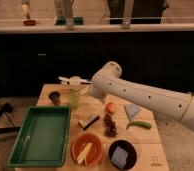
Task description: Stack cups on top of each other
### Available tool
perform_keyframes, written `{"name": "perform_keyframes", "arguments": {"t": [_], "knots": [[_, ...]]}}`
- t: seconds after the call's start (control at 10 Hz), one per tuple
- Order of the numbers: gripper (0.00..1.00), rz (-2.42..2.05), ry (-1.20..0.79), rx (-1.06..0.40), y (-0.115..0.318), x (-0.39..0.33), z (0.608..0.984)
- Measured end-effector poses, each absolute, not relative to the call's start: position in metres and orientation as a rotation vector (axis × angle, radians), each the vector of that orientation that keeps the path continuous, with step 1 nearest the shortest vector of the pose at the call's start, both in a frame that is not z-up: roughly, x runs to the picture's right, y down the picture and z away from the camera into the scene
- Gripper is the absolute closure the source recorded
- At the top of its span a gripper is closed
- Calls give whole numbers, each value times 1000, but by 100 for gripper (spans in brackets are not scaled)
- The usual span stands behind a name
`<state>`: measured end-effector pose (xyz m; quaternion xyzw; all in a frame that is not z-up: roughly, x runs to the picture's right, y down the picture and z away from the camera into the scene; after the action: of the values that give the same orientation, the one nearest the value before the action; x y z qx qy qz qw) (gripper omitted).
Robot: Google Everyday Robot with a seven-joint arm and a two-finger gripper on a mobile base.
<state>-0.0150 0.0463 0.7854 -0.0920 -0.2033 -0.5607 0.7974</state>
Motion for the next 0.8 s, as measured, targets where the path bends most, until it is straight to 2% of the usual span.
{"name": "perform_keyframes", "arguments": {"t": [0.3, 0.8], "knots": [[20, -1238, -421, -268, 53, -29, 806], [20, -1236, -421, -264, 53, -29, 807]]}}
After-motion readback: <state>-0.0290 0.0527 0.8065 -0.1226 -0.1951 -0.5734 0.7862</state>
